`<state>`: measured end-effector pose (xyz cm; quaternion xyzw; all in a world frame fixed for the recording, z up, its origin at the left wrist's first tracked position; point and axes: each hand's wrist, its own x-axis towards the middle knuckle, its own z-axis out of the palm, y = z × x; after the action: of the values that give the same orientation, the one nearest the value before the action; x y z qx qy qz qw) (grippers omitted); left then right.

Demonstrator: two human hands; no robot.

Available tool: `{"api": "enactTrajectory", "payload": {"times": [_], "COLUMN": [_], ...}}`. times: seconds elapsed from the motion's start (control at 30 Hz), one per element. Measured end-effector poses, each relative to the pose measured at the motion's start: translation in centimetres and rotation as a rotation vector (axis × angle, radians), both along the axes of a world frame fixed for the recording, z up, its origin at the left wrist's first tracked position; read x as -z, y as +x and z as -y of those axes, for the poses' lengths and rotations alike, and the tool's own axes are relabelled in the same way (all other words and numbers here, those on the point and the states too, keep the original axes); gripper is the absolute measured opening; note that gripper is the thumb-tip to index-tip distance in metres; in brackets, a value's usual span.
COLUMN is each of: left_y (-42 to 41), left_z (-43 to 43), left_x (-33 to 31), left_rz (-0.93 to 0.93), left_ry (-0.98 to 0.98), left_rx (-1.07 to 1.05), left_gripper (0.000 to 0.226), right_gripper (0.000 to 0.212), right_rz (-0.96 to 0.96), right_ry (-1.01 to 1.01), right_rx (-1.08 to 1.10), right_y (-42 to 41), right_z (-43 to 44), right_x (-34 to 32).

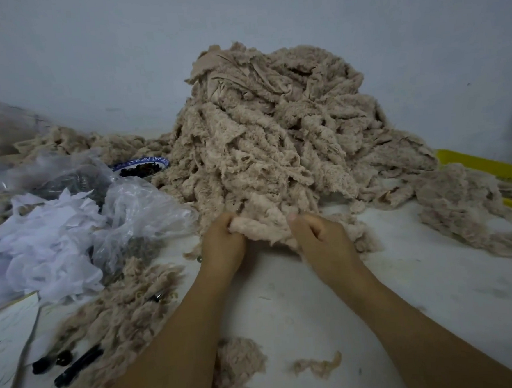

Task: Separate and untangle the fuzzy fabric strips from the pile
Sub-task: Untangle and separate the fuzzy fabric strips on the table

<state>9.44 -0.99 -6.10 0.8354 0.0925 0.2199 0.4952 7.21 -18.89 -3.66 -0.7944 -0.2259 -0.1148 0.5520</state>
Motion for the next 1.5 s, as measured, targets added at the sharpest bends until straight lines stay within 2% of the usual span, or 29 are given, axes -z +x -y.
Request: {"api": "enactTrajectory", "payload": {"times": [0.17,0.33,0.43,0.5,0.57,0.6,0.67,0.73,0.8,0.87,0.9,0.93,1.03,1.2,1.3,1.4,1.5], "left_y": [0.0,-0.1,-0.1,-0.3,-0.5,-0.5,-0.6,-1.0,-1.4,-1.4,-1.4,-1.5,-2.0,-2.9,-2.6,-2.0,-1.5], "left_z": [-0.8,-1.4,-1.6,-1.2,-0.5,-0.3,-0.3,-0.4,-0.2,0.4,0.7,0.9,1.0,1.3,1.4,1.5,1.2], "left_x": [-0.2,-0.4,-0.9,-1.2,-1.7,-1.7,-1.8,-1.8,-2.0,-2.3,-2.3,-2.3,-2.5,-2.9,-2.7,-2.5,-2.3], "left_rz": [0.064,0.082,0.051,0.081,0.119,0.132,0.128,0.102,0.100,0.079,0.053,0.027,0.023,-0.037,-0.137,-0.137,-0.111], "left_ry": [-0.396,-0.679,-0.741,-0.672,-0.569,-0.530,-0.435,-0.265,-0.037,0.155,0.193,0.185,0.089,-0.020,-0.103,-0.285,-0.429], "left_rx": [-0.106,-0.213,-0.195,-0.122,-0.049,-0.029,-0.009,-0.006,0.033,0.097,0.118,0.135,0.253,0.408,0.314,0.176,0.061], "left_gripper": [0.030,0.025,0.030,0.027,0.039,0.041,0.048,0.050,0.040,0.027,0.031,0.033,0.024,0.041,0.055,0.057,0.056], "right_gripper": [0.048,0.047,0.039,0.028,0.040,0.038,0.031,0.035,0.033,0.027,0.023,0.020,0.041,0.037,0.043,0.050,0.043], "right_rz": [0.074,0.000,0.023,0.043,0.080,0.091,0.004,-0.171,-0.308,-0.349,-0.334,-0.314,-0.335,-0.392,-0.475,-0.552,-0.606], "right_ry": [-0.282,-0.519,-0.735,-0.815,-0.860,-0.868,-0.753,-0.489,-0.228,-0.051,-0.006,0.042,0.206,0.245,0.352,0.459,0.355], "right_rx": [-0.152,-0.267,-0.175,-0.062,0.068,0.106,0.116,0.152,0.258,0.329,0.339,0.322,0.158,0.101,0.081,-0.031,-0.206], "right_y": [-0.8,-0.9,-0.6,-0.4,0.0,0.2,0.5,1.0,1.8,2.4,2.7,2.9,2.9,2.5,2.7,2.6,1.7], "right_z": [-0.6,-1.0,-0.2,0.3,0.6,0.5,0.5,0.7,1.1,1.6,1.9,2.1,2.6,2.2,2.2,2.0,1.4], "right_x": [-0.2,0.3,0.5,0.4,0.5,0.5,0.7,0.7,0.9,1.3,1.5,1.5,1.3,1.0,0.7,0.5,0.2]}}
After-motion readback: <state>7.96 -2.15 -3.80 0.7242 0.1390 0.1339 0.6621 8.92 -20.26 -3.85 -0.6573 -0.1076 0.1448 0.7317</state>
